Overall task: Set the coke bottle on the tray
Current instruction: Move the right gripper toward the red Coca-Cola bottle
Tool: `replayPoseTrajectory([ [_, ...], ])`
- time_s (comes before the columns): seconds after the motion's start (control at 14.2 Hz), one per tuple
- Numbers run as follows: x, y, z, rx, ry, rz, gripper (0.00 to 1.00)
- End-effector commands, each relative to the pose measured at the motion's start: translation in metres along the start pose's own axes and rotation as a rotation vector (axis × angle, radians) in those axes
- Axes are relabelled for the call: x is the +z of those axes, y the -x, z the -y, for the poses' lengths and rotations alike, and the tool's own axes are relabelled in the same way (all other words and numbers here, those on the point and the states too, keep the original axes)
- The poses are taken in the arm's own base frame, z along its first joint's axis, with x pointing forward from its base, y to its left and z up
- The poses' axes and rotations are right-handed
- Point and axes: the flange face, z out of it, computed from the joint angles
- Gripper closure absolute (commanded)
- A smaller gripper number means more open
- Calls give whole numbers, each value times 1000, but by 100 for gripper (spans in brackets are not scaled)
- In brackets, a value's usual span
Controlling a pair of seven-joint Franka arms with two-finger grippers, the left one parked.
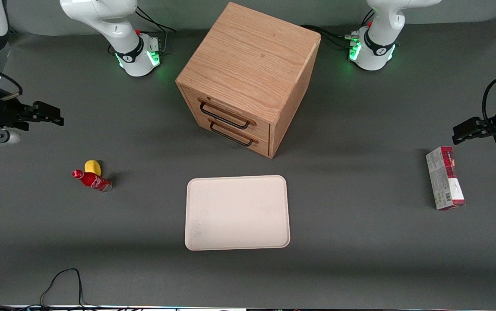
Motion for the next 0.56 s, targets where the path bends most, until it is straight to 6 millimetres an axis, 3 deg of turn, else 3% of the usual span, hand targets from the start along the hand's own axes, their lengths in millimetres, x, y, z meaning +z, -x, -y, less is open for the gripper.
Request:
replayPoseTrajectory([
  [0.0, -8, -27, -40, -32, 8, -19, 0],
  [0.49, 7, -26, -40, -31, 12, 22, 0],
])
